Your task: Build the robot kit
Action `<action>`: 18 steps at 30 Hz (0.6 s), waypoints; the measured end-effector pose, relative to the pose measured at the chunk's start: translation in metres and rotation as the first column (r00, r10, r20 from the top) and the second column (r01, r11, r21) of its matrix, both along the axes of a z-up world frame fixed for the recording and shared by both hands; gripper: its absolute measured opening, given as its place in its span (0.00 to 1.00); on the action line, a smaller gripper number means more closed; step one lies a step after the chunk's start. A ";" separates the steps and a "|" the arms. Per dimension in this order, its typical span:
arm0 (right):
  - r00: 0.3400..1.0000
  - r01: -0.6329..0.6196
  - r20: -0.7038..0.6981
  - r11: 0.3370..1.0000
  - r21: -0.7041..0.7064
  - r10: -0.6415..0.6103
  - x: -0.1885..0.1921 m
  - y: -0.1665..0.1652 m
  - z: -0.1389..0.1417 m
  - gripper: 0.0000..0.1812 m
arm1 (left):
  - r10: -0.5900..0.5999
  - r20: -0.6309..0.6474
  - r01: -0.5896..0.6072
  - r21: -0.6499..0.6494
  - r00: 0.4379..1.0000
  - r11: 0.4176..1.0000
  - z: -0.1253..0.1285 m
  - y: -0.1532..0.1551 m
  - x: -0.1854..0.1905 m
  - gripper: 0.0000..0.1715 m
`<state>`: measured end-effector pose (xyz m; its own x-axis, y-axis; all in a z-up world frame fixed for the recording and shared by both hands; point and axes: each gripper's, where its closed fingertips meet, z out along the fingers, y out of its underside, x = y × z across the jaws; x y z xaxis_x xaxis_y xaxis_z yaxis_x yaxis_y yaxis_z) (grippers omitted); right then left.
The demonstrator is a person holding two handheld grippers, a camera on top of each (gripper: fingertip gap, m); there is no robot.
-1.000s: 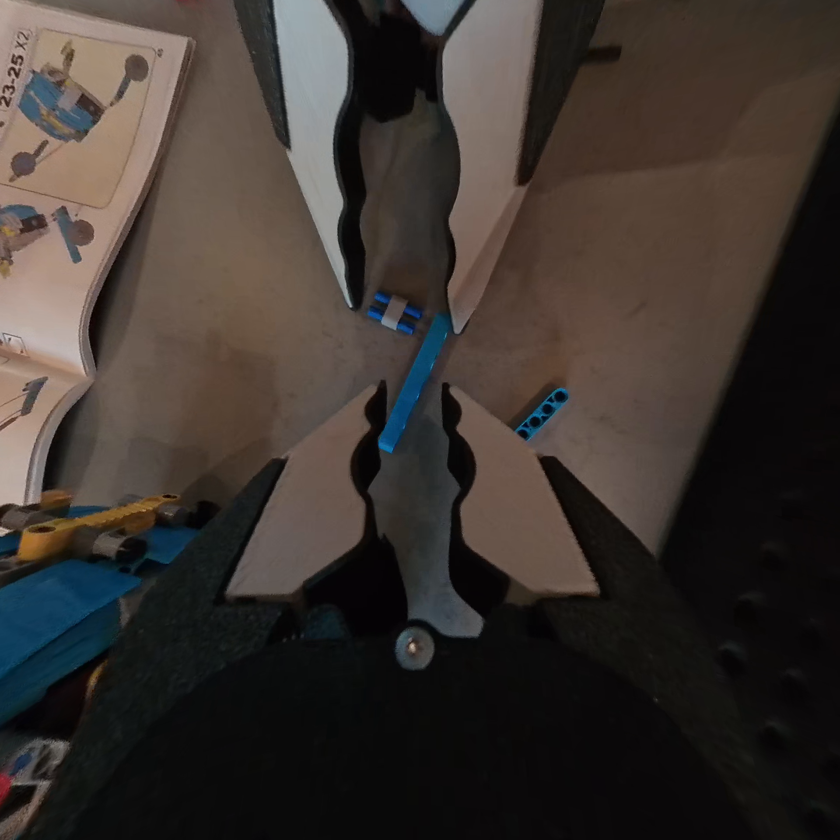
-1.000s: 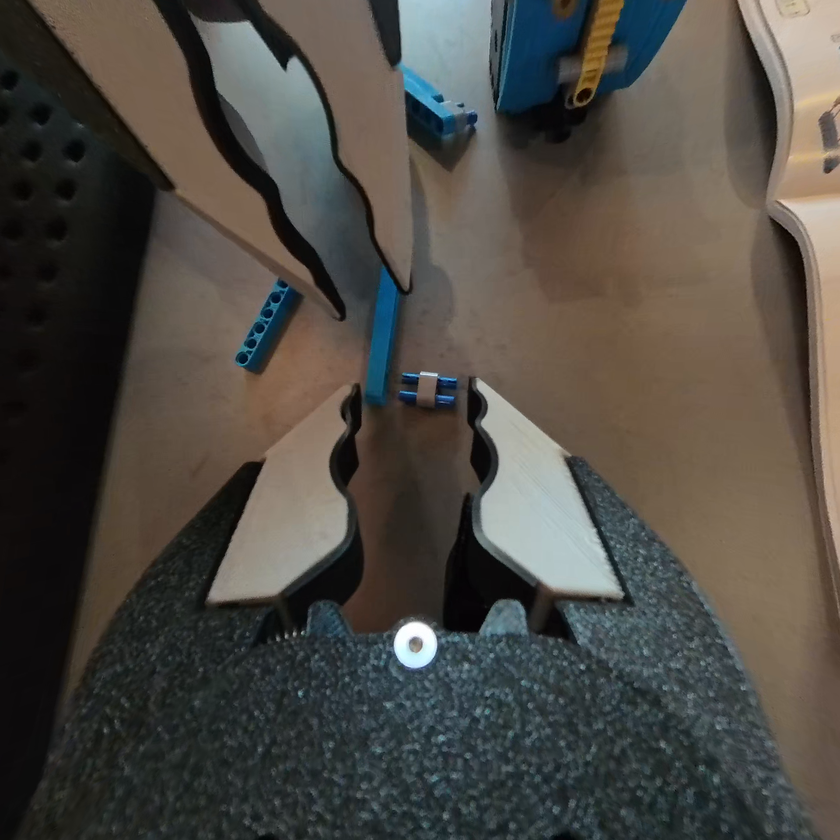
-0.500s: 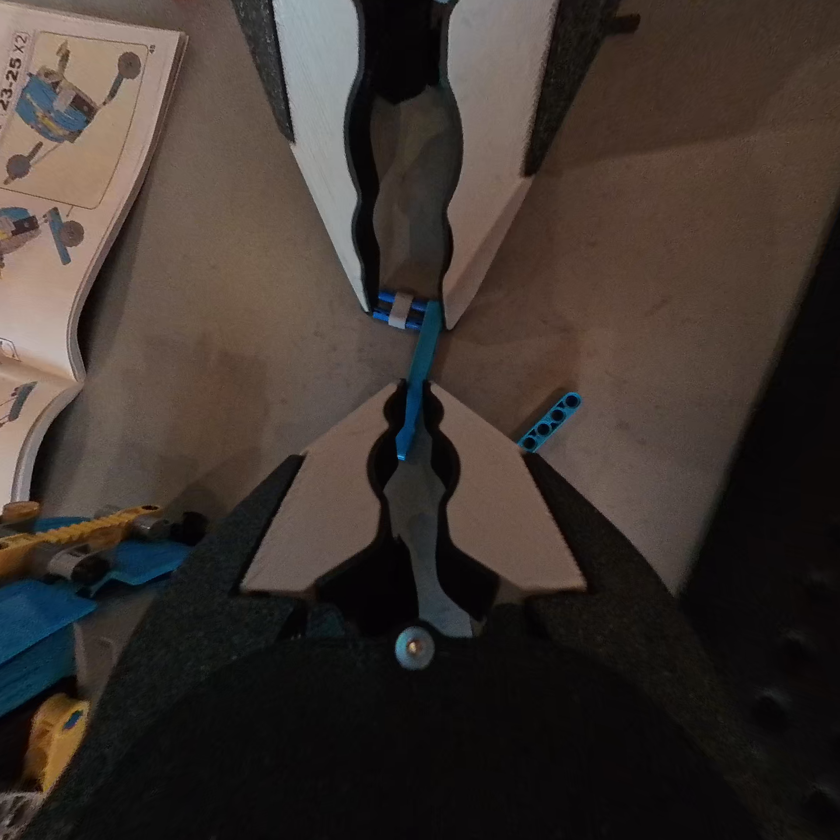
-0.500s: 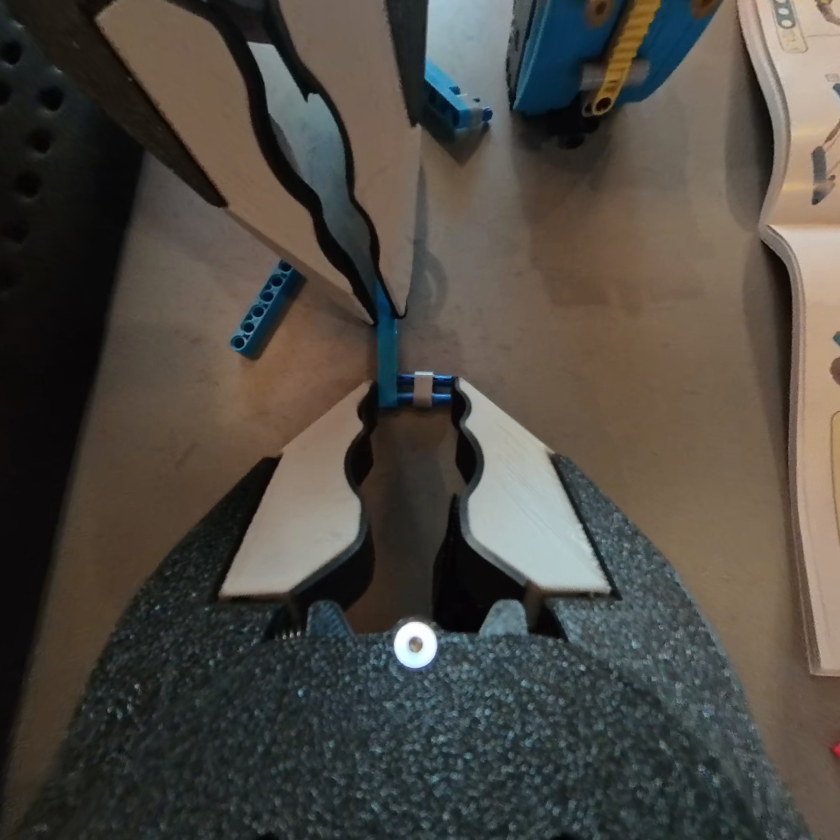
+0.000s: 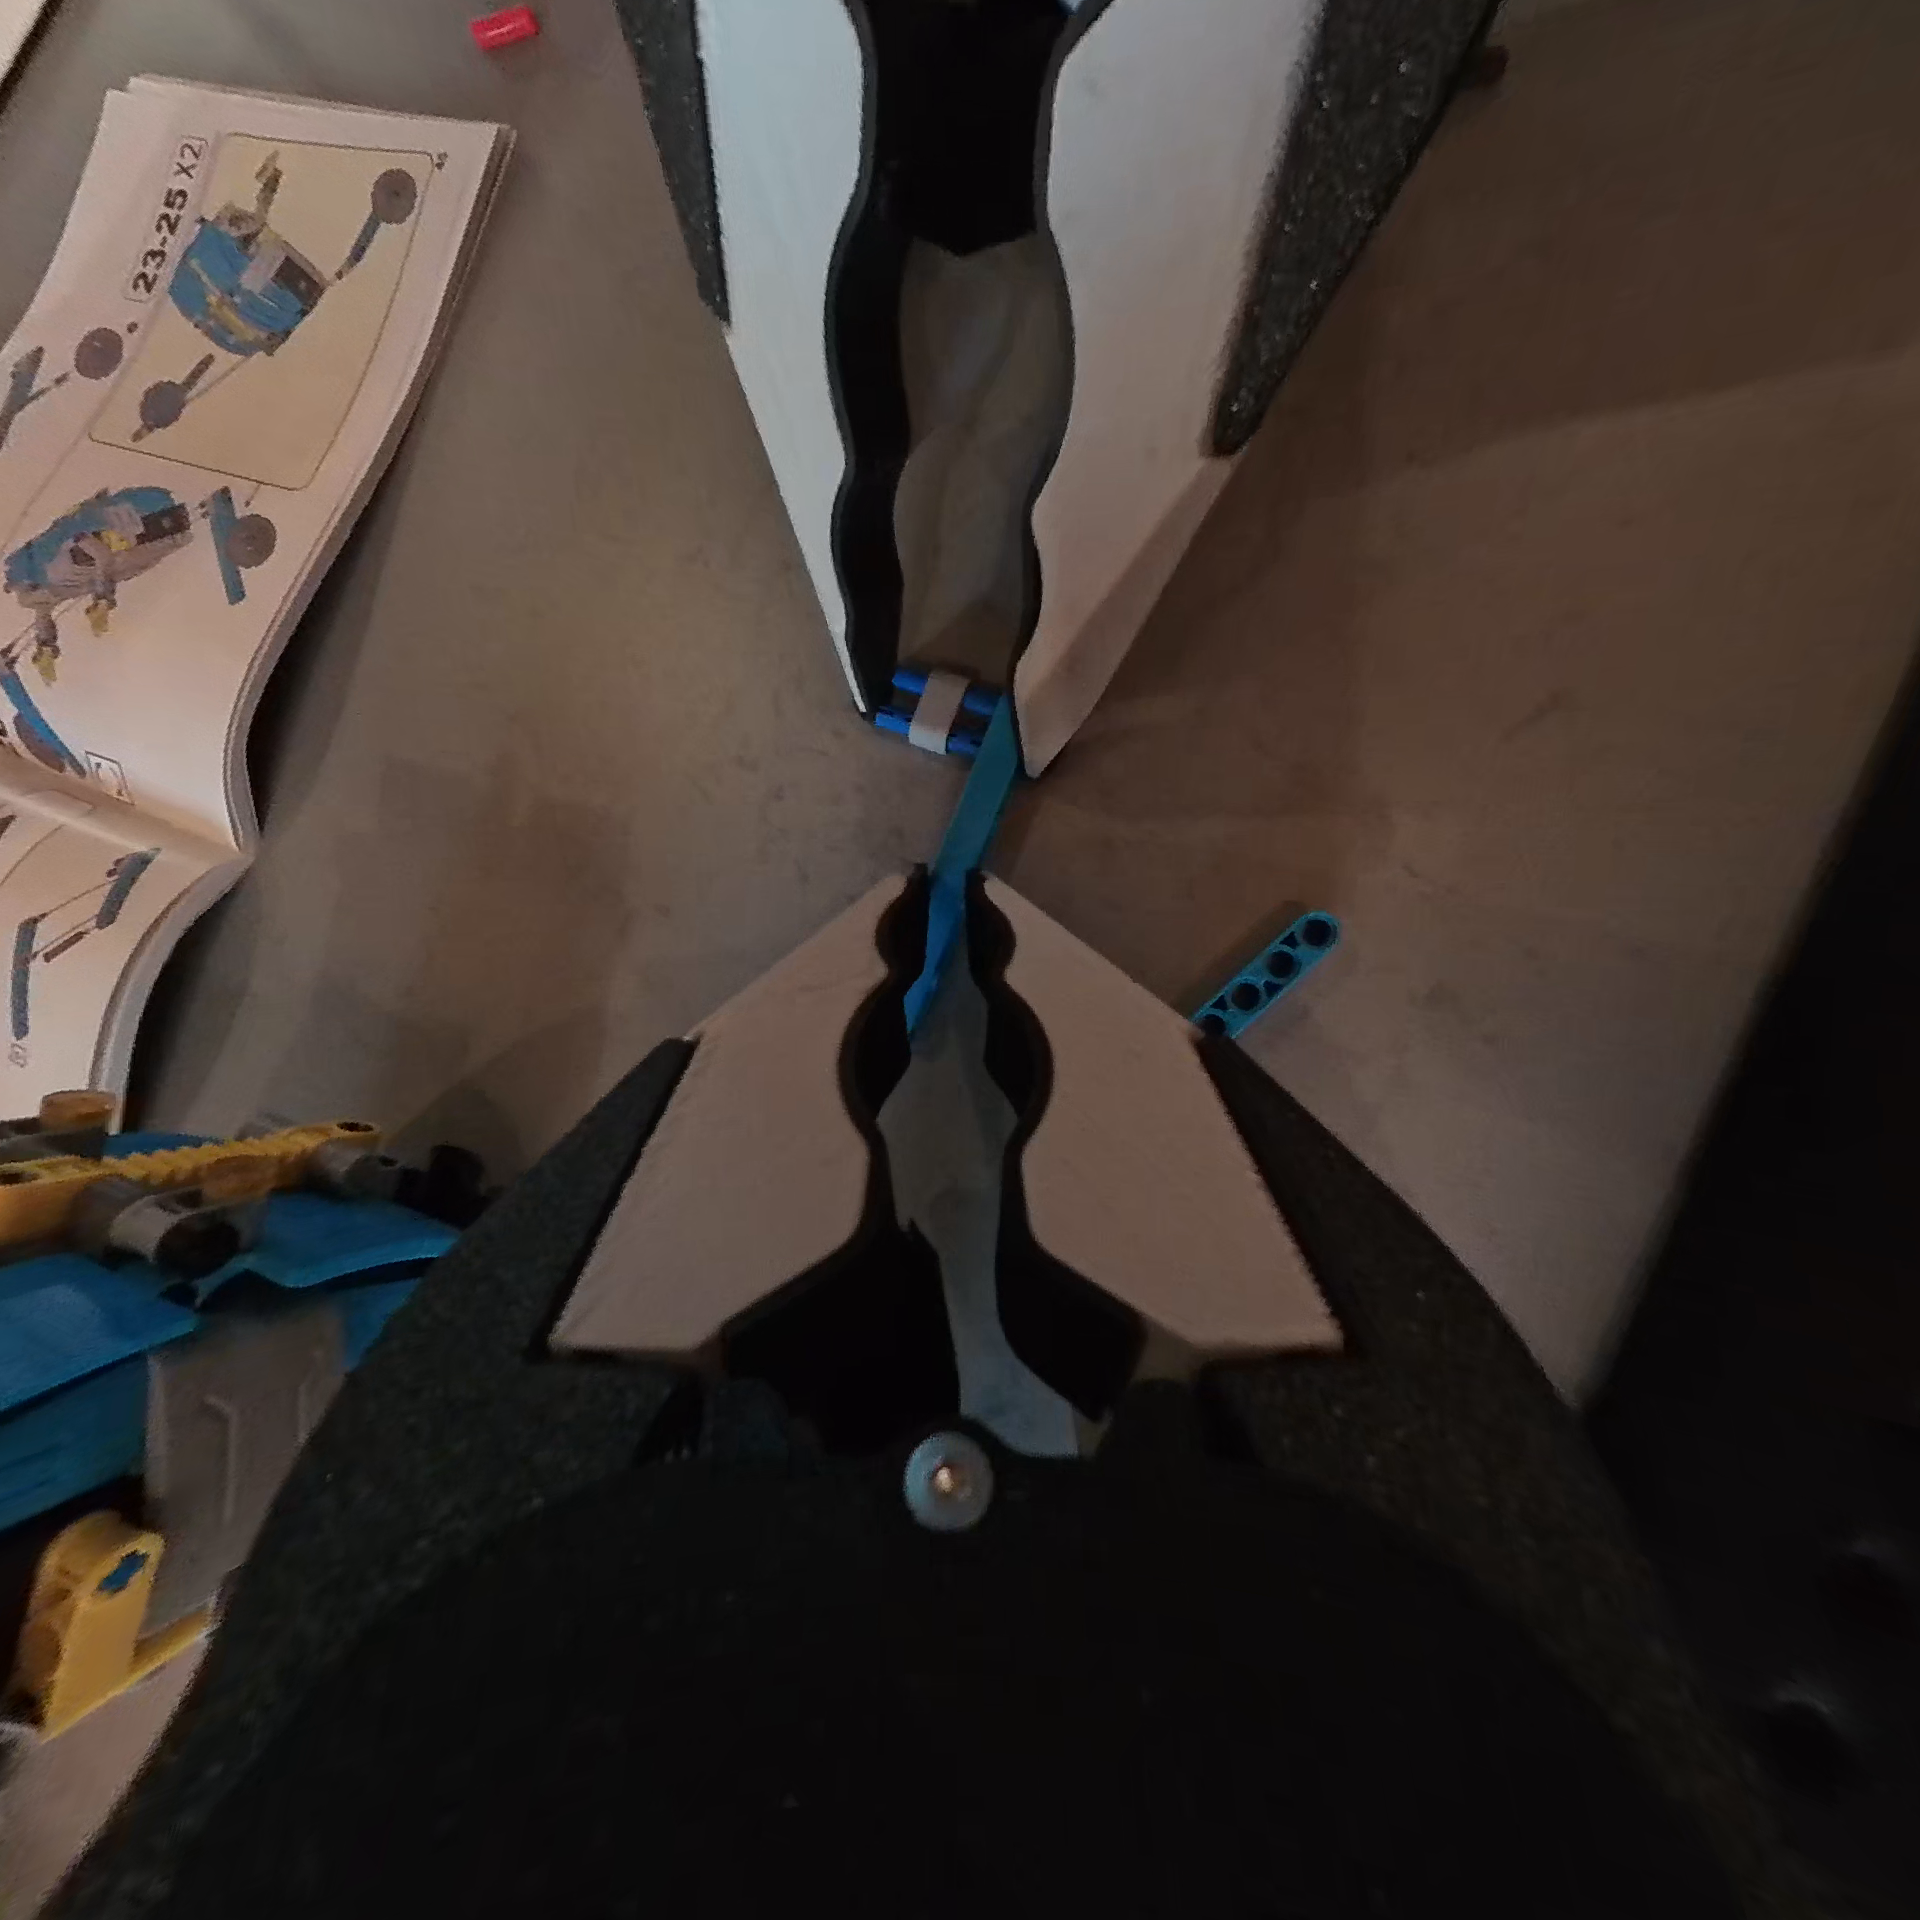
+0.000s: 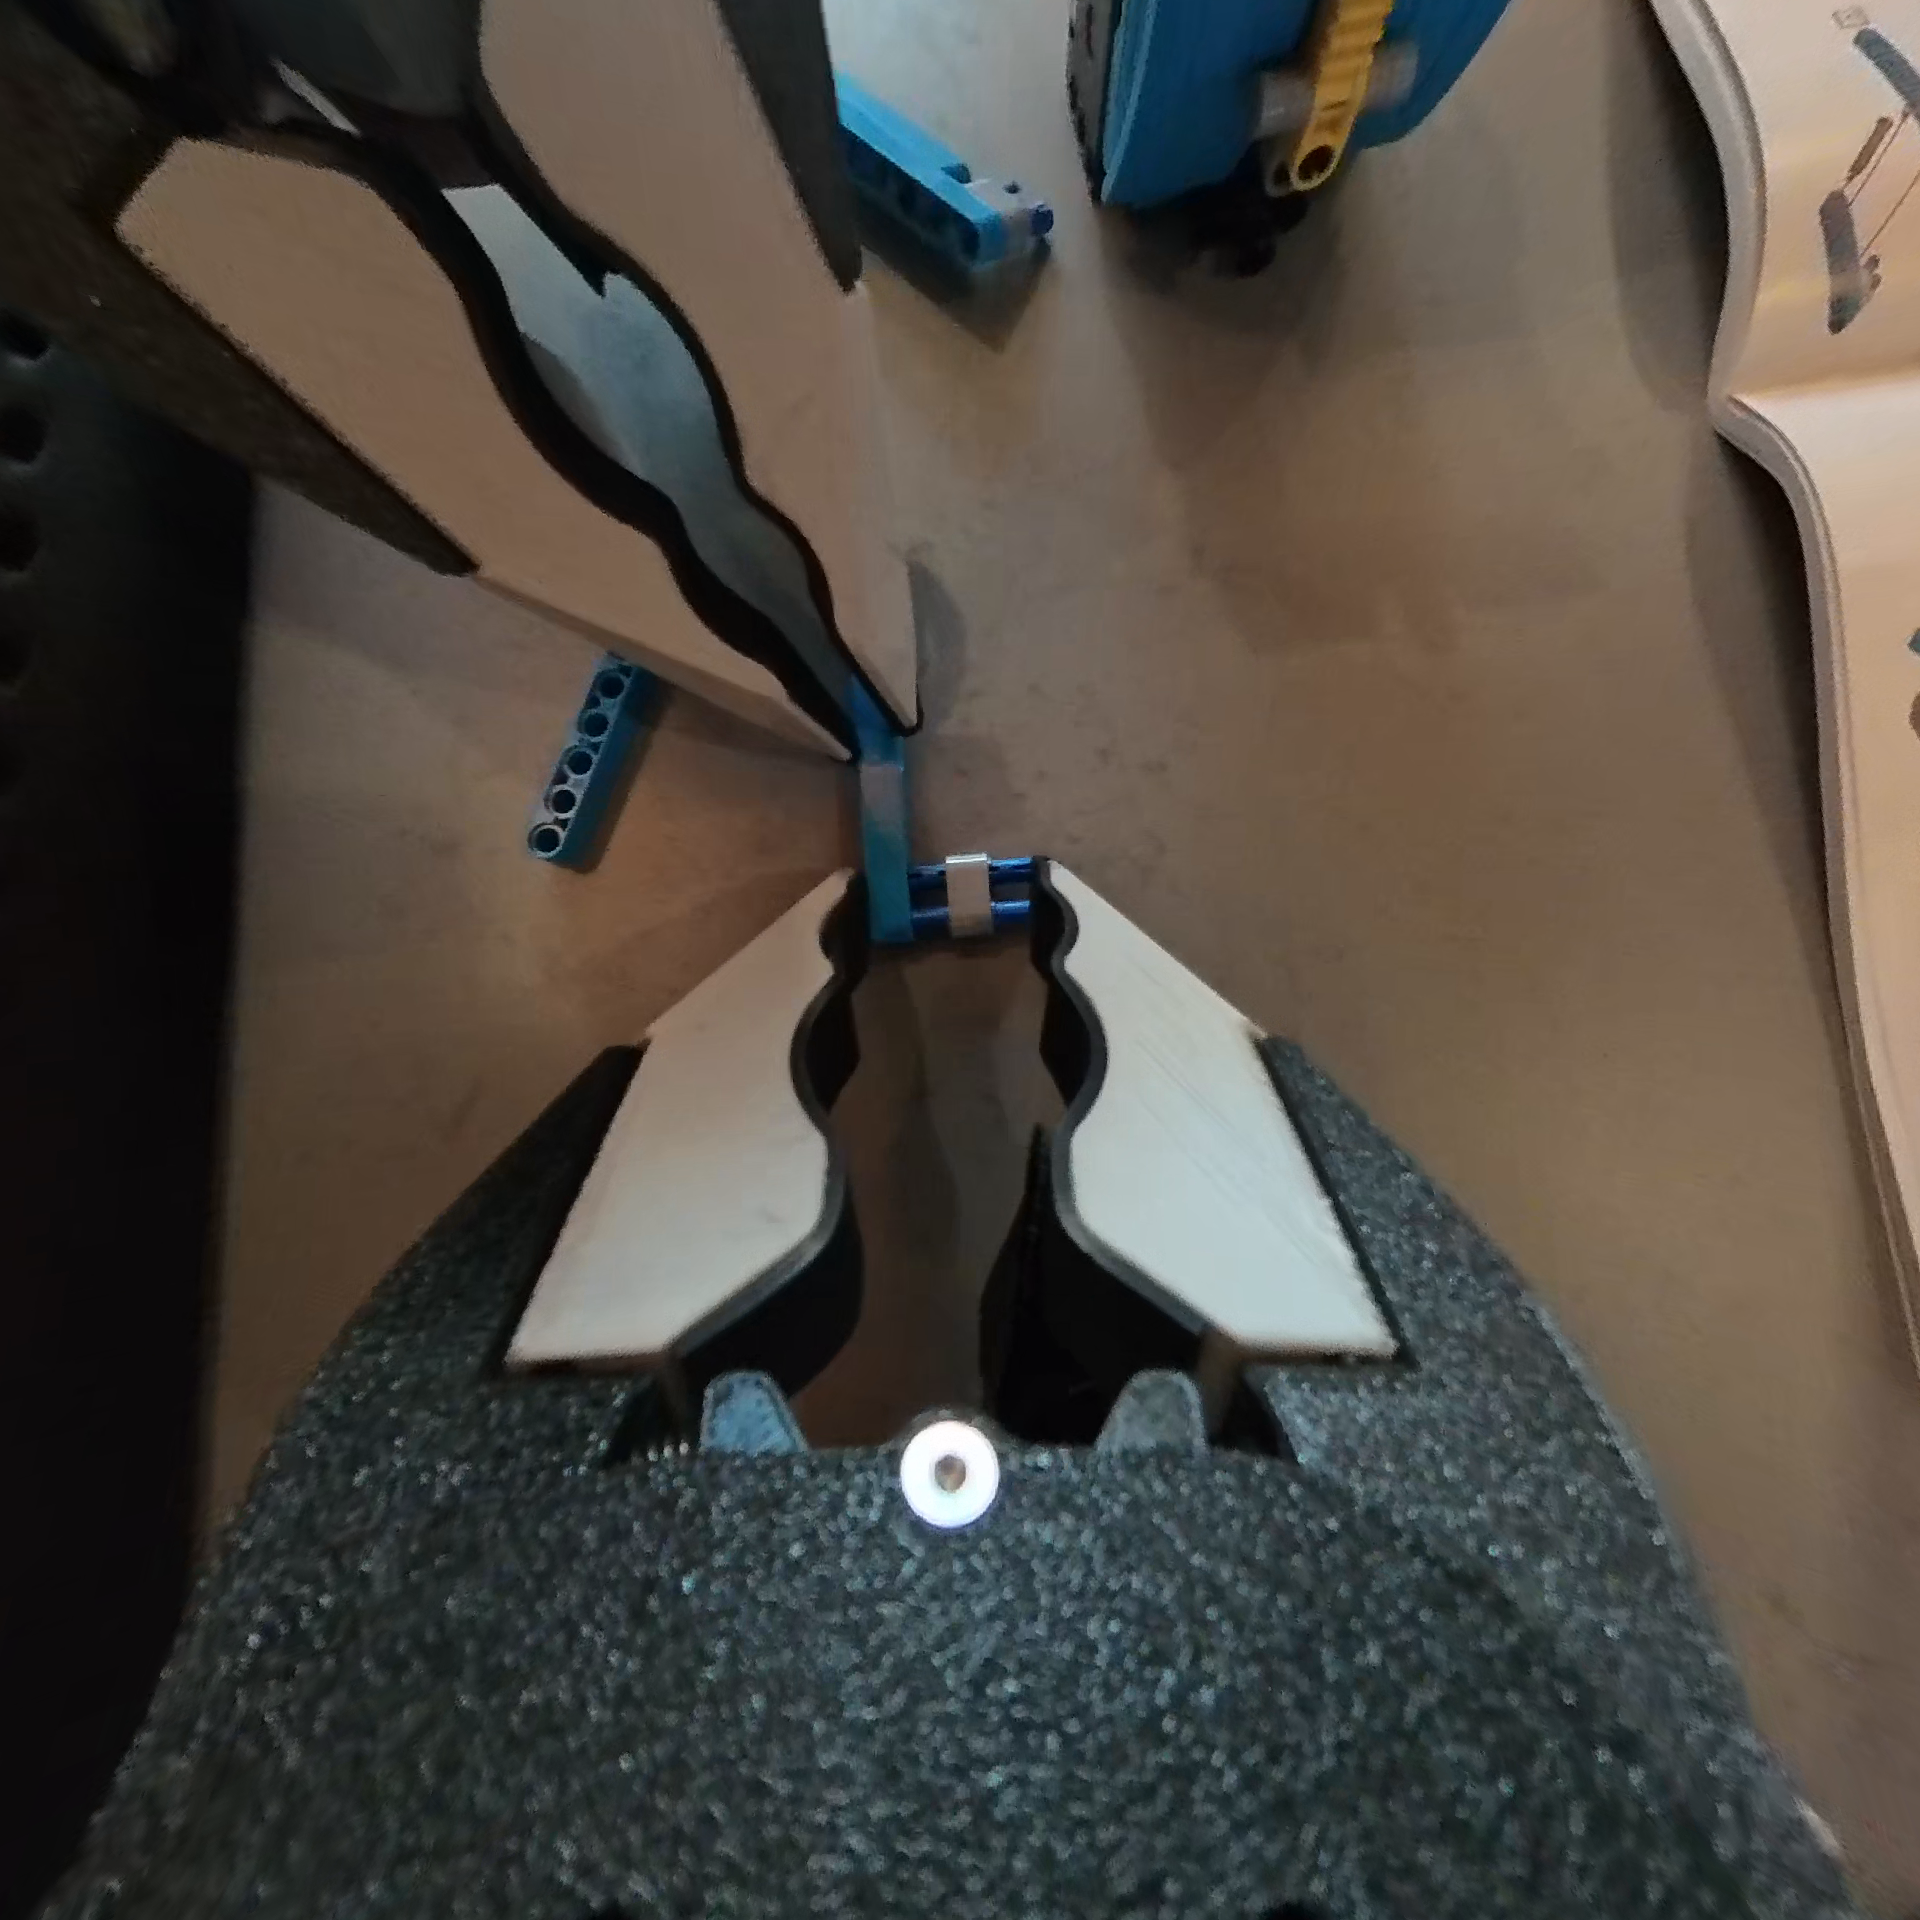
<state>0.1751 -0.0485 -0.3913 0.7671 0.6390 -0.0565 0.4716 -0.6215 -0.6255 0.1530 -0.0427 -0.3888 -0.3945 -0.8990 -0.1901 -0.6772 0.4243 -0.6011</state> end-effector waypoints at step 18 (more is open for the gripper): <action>1.000 -0.005 -0.024 0.999 0.038 0.005 -0.002 -0.001 0.000 0.13 | 0.022 0.062 -0.025 0.041 0.998 0.999 0.000 0.000 0.001 0.04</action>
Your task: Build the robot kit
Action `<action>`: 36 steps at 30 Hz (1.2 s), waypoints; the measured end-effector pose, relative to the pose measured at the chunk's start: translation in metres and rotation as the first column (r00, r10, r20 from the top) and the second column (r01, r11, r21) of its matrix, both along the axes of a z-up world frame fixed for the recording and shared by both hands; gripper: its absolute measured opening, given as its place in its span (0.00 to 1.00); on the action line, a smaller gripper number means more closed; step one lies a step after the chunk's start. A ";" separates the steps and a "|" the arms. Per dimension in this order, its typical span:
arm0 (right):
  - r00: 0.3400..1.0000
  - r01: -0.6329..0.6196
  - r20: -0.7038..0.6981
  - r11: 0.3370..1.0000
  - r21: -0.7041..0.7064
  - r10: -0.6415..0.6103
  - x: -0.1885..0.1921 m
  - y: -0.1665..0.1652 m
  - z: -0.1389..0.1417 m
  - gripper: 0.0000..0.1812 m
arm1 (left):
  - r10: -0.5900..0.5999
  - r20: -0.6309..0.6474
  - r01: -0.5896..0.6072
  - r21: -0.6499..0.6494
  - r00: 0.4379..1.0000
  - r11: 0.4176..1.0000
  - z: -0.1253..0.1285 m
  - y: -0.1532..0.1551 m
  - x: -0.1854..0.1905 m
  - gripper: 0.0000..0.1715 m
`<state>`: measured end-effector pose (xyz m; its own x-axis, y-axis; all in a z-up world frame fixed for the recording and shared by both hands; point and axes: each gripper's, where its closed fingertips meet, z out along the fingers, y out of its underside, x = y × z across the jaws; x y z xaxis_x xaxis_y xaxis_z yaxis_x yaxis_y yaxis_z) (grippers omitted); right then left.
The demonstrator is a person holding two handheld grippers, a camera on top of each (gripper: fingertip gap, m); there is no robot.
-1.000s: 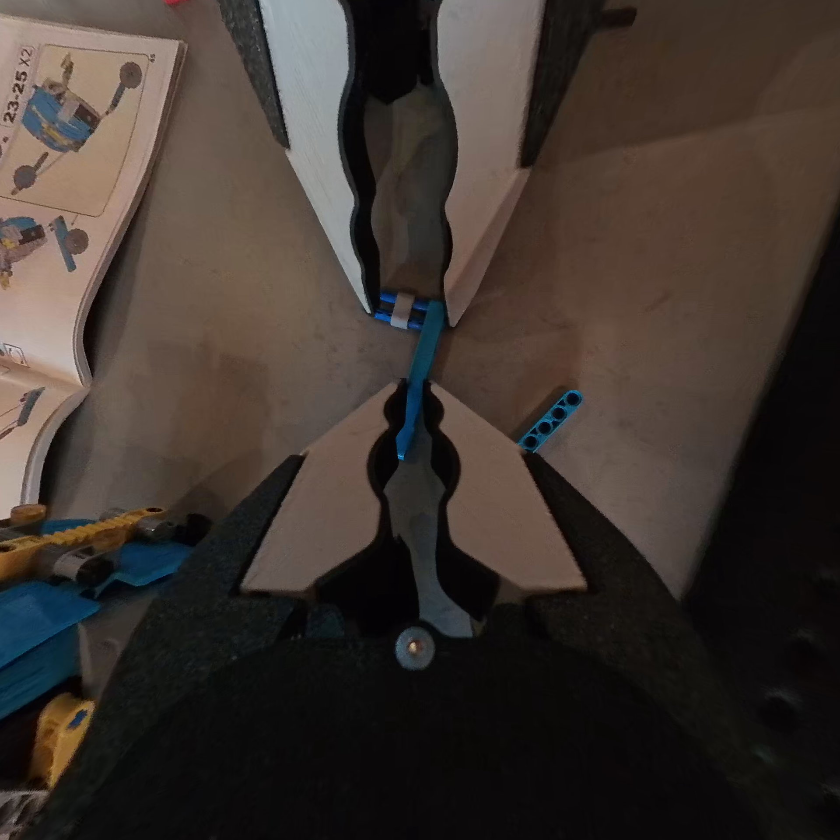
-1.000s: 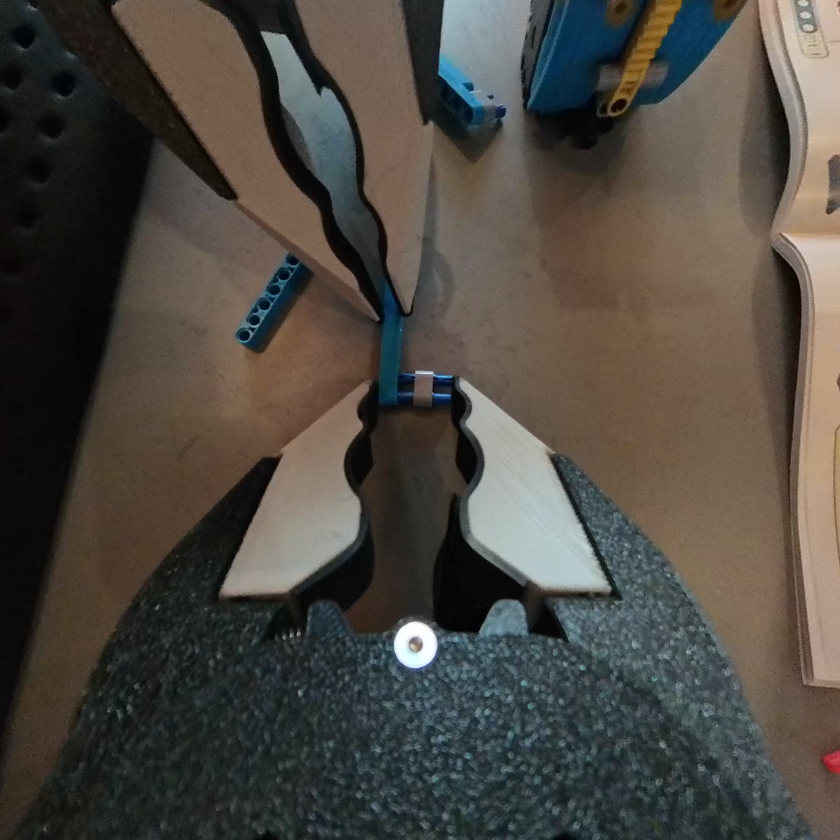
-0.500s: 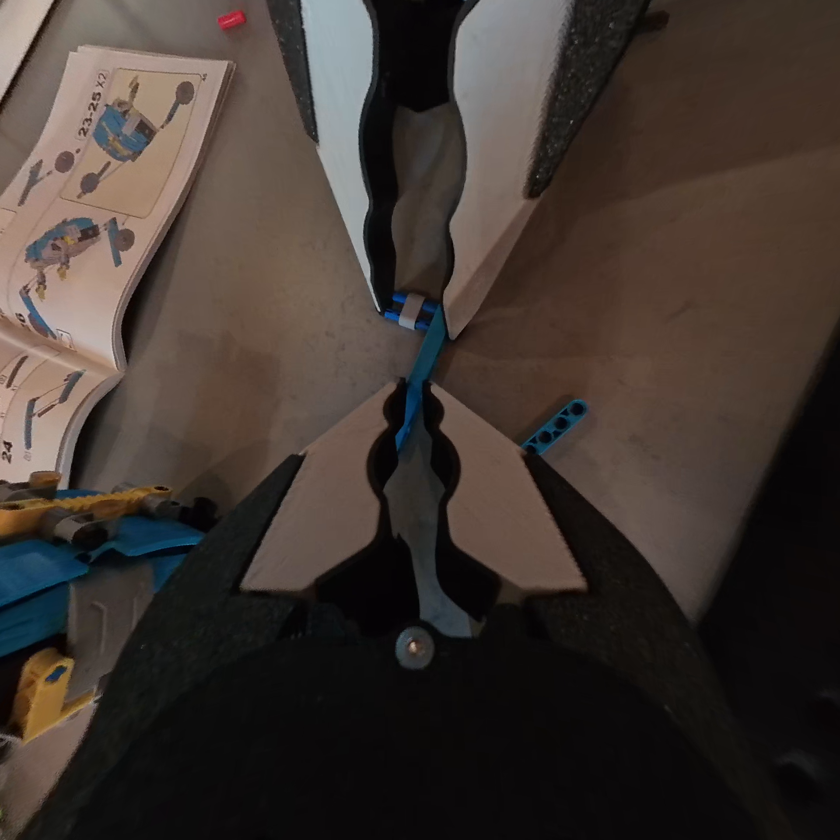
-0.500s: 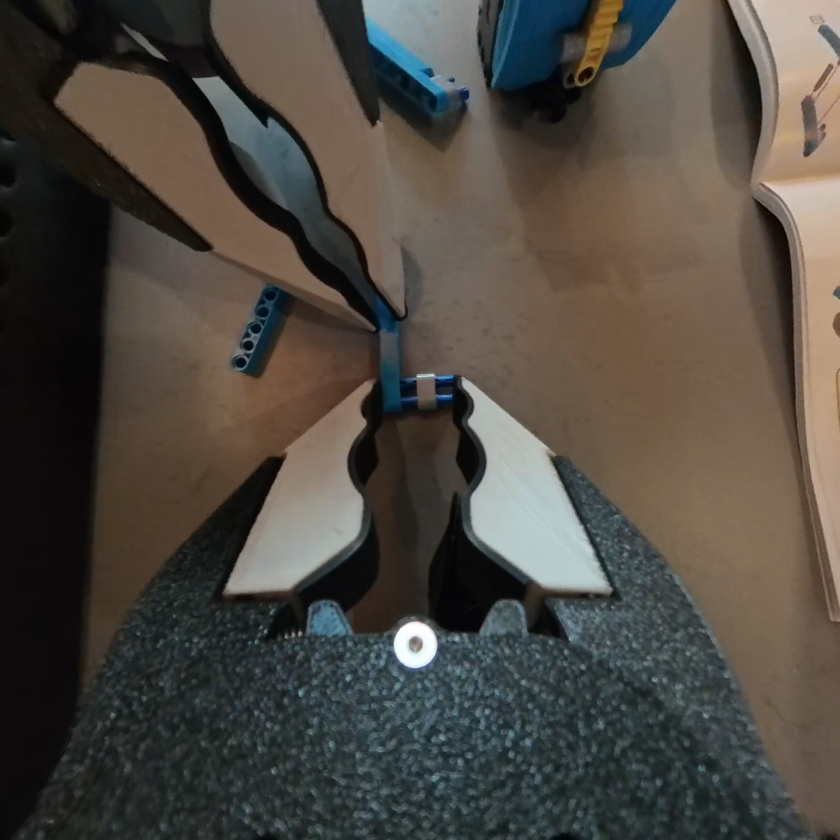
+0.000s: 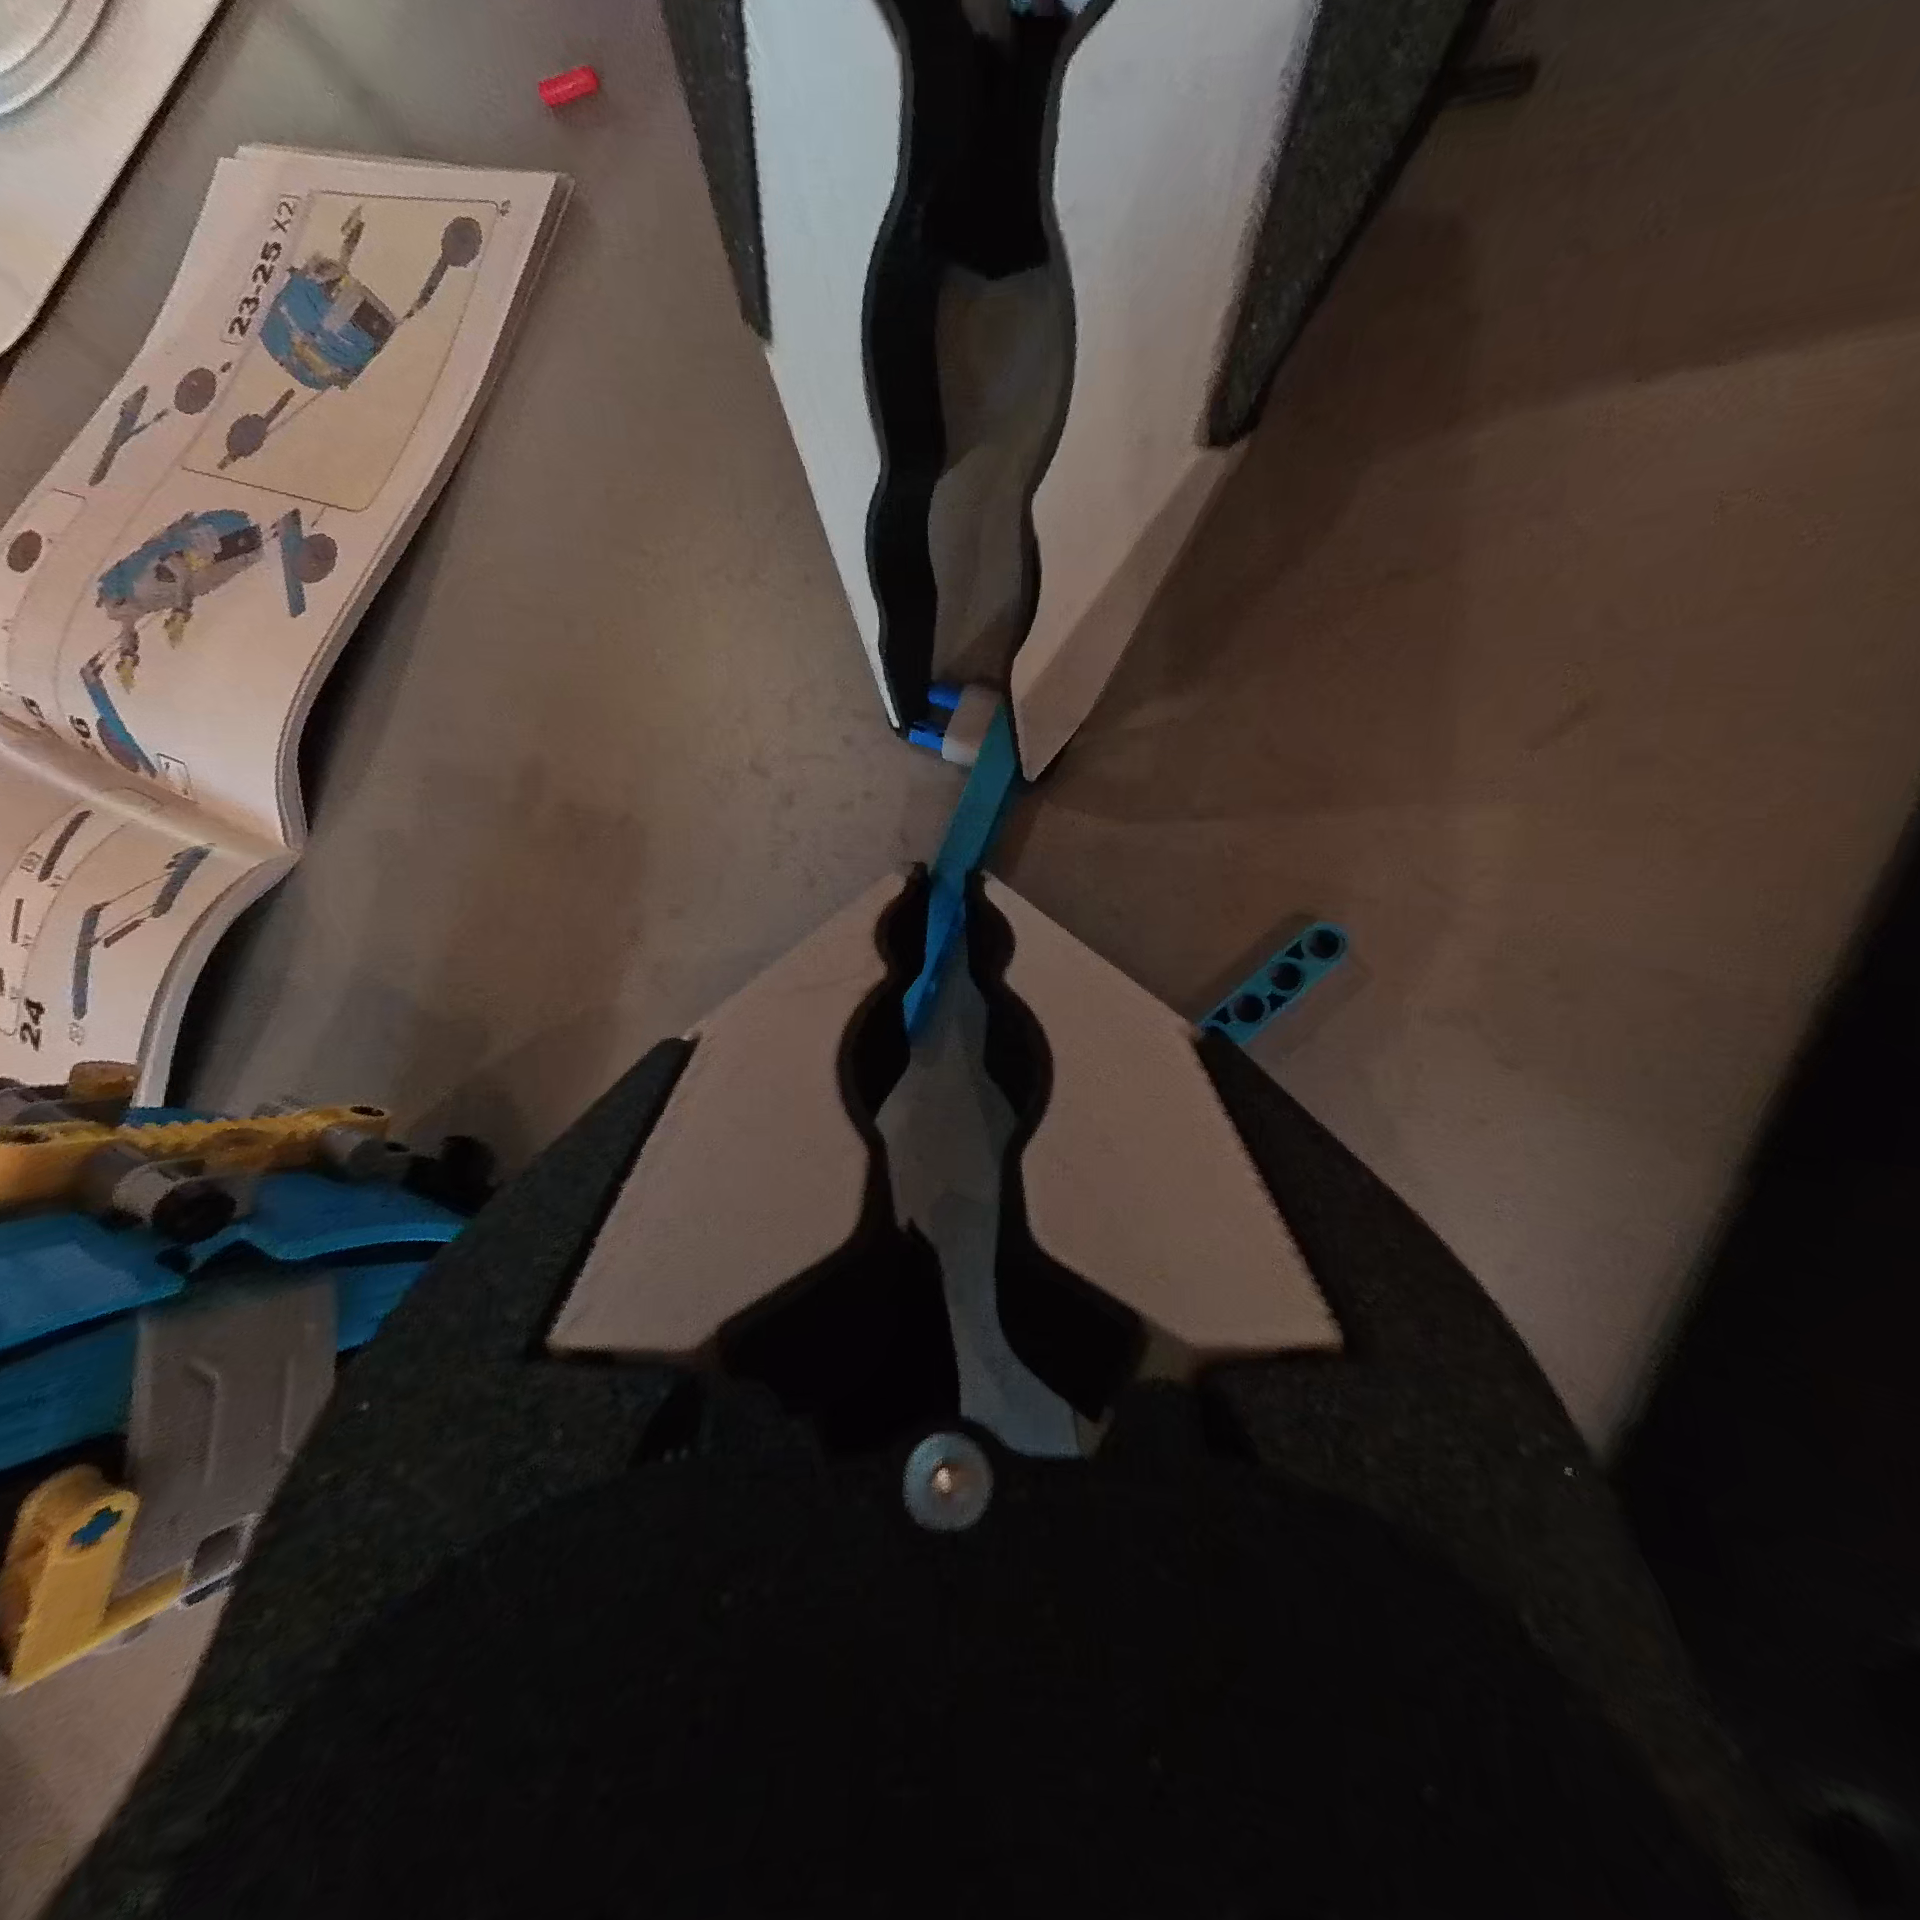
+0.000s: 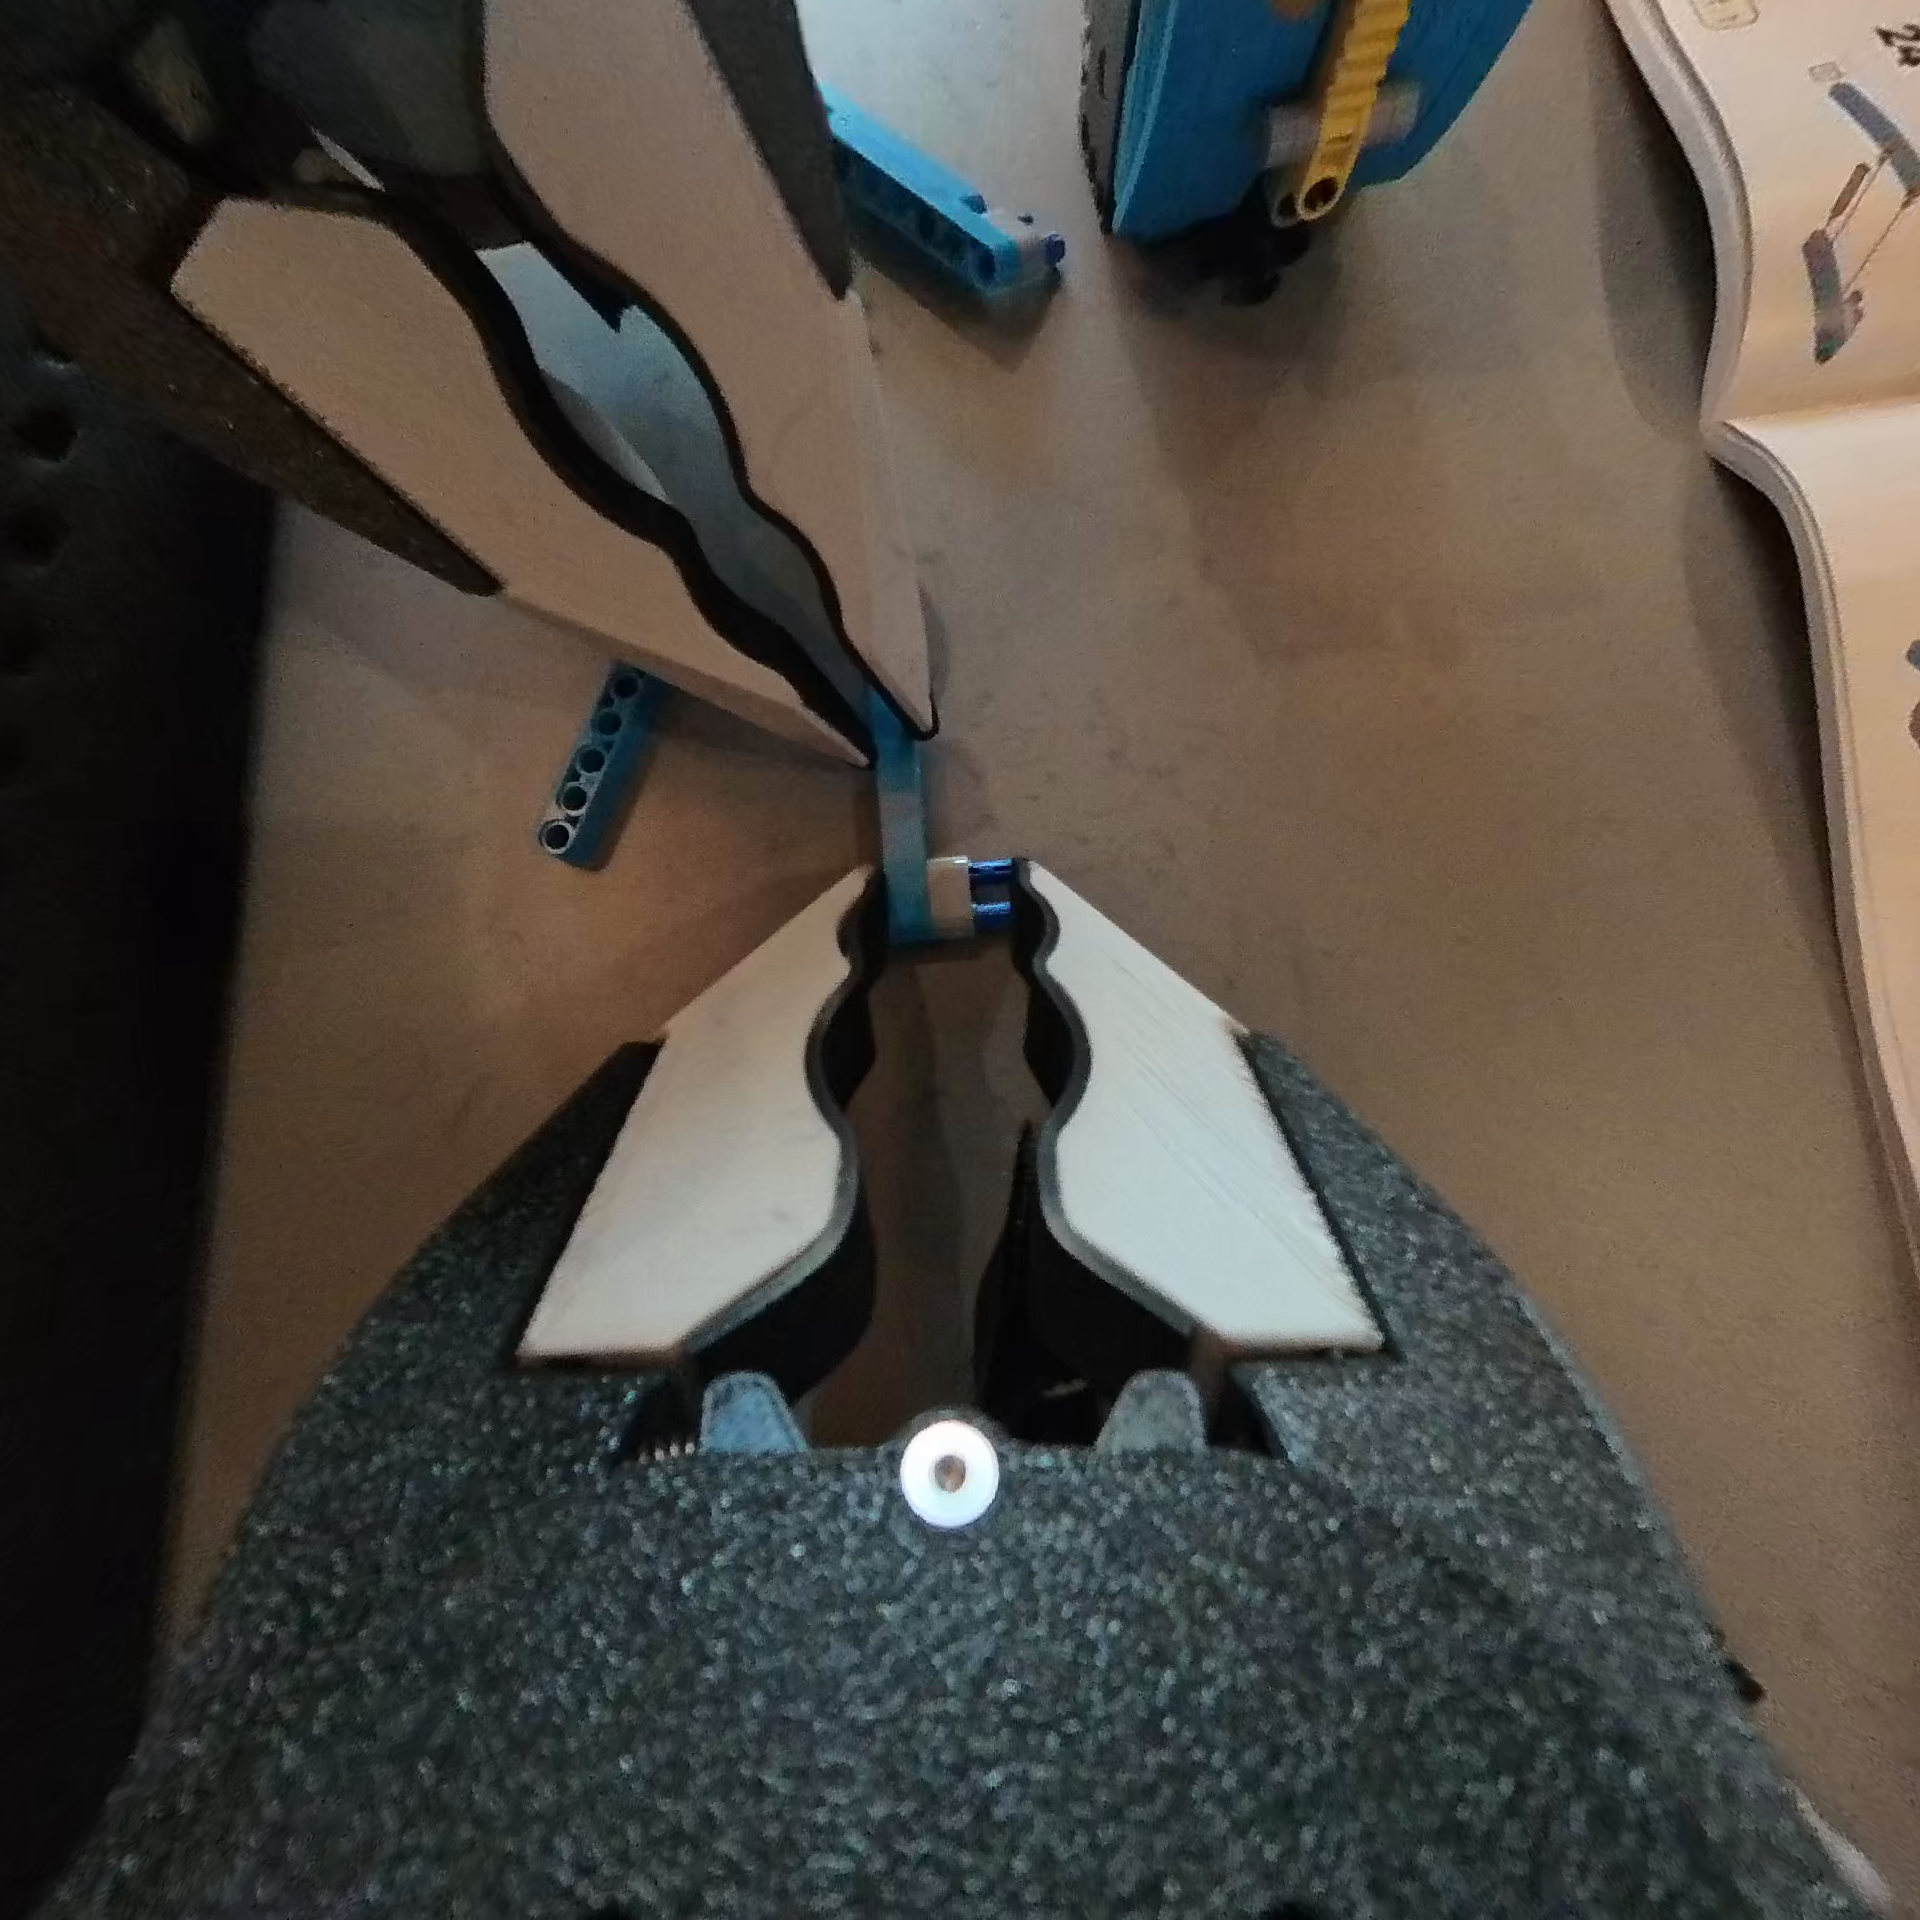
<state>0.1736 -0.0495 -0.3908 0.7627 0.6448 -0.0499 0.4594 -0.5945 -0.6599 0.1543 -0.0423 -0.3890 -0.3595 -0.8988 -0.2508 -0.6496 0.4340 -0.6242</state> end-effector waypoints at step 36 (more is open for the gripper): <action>0.762 0.641 -0.367 0.701 0.313 -0.533 0.074 0.008 0.072 0.11 | 0.204 -0.014 -0.202 -0.224 0.979 0.953 0.001 0.010 0.012 0.05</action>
<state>0.2472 -0.0418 -0.3189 0.9902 0.0689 -0.1217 -0.0903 -0.3488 -0.9328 0.1664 -0.0327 -0.3876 -0.1623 -0.9860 -0.0378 -0.7030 0.1424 -0.6968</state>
